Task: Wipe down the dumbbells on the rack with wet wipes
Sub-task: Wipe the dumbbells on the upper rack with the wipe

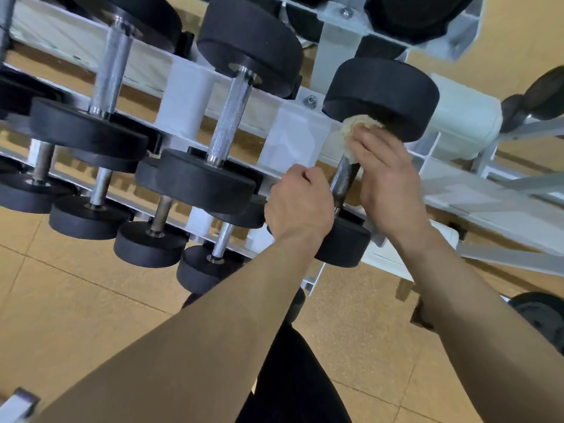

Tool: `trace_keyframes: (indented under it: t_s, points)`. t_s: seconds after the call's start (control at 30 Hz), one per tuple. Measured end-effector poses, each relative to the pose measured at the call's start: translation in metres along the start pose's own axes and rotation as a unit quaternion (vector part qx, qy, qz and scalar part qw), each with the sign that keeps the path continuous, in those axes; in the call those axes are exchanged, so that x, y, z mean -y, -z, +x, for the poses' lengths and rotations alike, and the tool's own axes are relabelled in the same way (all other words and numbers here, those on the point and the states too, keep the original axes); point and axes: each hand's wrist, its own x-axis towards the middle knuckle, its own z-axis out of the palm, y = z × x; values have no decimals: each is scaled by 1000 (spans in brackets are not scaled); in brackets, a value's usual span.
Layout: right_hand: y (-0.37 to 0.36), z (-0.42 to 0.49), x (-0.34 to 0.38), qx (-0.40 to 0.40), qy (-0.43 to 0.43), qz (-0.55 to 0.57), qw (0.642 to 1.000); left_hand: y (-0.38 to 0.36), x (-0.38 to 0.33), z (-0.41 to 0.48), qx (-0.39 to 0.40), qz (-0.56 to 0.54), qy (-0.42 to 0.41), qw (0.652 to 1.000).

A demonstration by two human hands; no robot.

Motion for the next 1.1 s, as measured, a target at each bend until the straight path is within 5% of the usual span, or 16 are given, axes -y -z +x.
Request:
trace_keyframes:
  t_s: [0.23, 0.63, 0.9, 1.1]
  points:
    - [7, 14, -22, 122, 132, -70, 981, 3, 1, 1, 19, 2, -14, 1000]
    - [14, 12, -8, 136, 107, -100, 980, 2, 4, 2, 20, 0, -30, 999]
    - [30, -9, 14, 310, 164, -19, 936, 3, 5, 2, 12, -59, -5, 998]
    - [42, 24, -14, 310, 195, -82, 927, 2, 4, 0, -10, -96, -9, 995]
